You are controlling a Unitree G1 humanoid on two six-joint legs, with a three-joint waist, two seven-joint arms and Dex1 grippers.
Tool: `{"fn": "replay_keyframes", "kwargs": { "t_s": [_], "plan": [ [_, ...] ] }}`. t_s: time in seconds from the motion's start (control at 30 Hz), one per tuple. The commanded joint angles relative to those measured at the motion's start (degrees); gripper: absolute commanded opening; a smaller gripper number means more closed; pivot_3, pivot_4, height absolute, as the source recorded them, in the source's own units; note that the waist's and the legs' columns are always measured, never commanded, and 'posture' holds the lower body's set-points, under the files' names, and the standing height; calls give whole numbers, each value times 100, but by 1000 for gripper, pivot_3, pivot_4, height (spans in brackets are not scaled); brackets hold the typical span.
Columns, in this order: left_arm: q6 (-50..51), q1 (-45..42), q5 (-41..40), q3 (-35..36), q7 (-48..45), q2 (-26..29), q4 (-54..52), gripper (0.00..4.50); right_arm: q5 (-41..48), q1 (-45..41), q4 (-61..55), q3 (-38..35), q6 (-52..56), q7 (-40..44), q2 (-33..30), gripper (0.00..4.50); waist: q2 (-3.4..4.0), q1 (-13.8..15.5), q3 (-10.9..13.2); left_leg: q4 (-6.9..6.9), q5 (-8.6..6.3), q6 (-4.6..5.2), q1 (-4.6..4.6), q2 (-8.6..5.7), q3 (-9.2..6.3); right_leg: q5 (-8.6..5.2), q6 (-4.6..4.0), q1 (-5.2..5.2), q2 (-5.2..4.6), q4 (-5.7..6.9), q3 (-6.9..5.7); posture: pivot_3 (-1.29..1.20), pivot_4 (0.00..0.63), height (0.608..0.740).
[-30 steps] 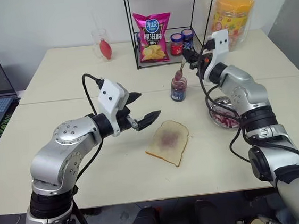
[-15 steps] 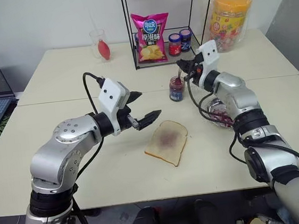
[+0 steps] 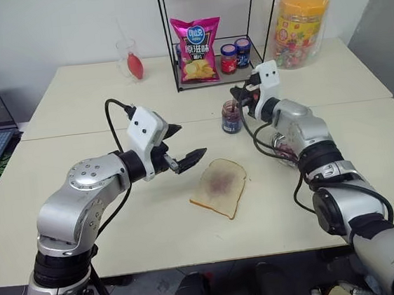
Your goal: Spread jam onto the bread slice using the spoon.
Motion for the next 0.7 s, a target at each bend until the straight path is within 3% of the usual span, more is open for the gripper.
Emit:
{"fn": "replay_keyframes", "kwargs": {
  "t_s": [0.03,0.7],
  "plan": [
    [-174,-17,52,49,-47,60,-32,4500,486,-302,-151,-490,448,-110,73,74,0,-2,0,0,0,0,1,0,1,0,0,0,0,0,1,0,150,740],
    [-268,-153,192,-77,0,-26,109,4500,1654,-495,-229,-1777,1732,-948,167,74,0,-51,0,-1,-1,2,2,0,17,1,1,-3,0,2,18,0,150,740]
  ]
}}
